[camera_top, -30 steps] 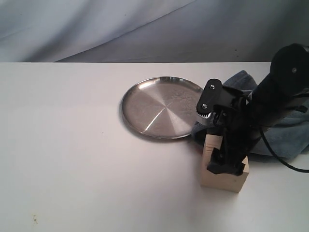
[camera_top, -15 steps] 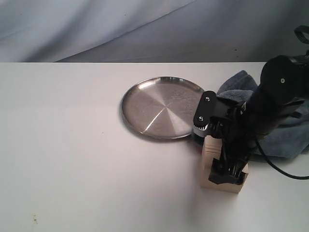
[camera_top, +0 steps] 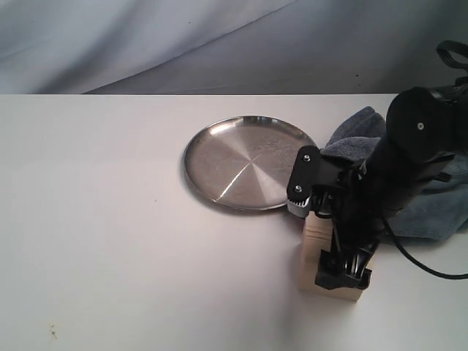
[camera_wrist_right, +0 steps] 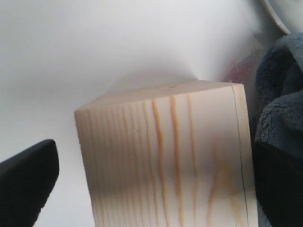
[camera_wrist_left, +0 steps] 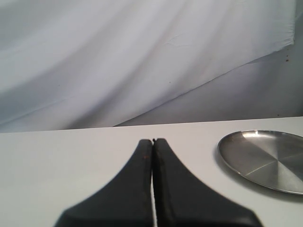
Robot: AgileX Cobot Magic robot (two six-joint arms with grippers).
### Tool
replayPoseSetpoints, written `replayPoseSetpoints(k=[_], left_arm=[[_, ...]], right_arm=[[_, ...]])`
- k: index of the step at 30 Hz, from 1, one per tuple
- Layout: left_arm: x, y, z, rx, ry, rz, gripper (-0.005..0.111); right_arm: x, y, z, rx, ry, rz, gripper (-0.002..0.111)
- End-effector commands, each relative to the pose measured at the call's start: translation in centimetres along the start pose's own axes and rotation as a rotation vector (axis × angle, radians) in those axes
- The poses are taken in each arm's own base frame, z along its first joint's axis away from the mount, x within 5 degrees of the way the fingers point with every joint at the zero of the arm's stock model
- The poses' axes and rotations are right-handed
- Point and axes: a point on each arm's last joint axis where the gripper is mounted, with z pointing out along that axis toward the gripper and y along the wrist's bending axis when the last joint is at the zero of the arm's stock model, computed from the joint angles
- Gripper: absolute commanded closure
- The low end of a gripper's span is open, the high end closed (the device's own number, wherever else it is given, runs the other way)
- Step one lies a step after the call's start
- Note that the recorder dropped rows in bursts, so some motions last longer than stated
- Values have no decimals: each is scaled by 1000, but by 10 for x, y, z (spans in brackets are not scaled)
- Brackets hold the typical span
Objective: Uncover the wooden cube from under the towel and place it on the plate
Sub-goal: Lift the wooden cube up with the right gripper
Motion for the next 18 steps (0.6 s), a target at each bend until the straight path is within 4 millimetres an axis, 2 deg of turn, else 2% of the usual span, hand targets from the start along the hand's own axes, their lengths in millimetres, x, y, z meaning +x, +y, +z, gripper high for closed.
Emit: replayPoseSetpoints(k=[1,11,18], left_arm=[[0,0,0,-3,-11,-3,107],[0,0,0,-3,-11,-3,107],[0,0,0,-3,-11,-3,107]], right_arm=[[3,3,-2,-11,39,-32,5],[4,4,-2,-23,48,-31,8],[1,3,-2,-8,17,40,12]])
